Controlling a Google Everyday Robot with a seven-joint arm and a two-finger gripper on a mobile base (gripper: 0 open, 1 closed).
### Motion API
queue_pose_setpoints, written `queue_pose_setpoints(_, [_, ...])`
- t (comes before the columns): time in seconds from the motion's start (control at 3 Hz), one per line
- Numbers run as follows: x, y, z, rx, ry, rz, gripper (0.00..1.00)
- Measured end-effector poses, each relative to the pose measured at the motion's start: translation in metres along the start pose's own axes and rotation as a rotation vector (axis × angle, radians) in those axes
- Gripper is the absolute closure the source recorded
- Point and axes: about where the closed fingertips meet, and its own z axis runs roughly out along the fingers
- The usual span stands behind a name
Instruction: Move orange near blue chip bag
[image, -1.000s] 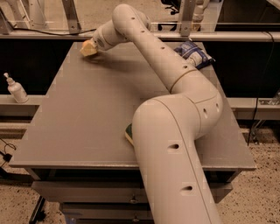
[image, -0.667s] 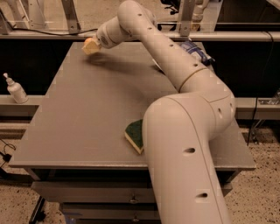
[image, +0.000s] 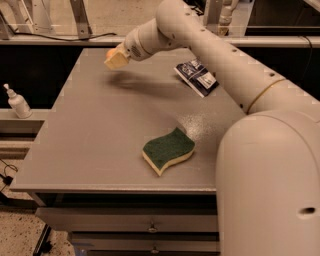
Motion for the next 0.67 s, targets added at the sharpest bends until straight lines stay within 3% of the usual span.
queue_pose_setpoints(0.33, [0.036, 0.019, -0.040, -0.010, 0.048, 0.011, 1.00])
queue_pose_setpoints(0.67, [0.067, 0.021, -0.074, 0.013, 0.097, 0.018, 1.00])
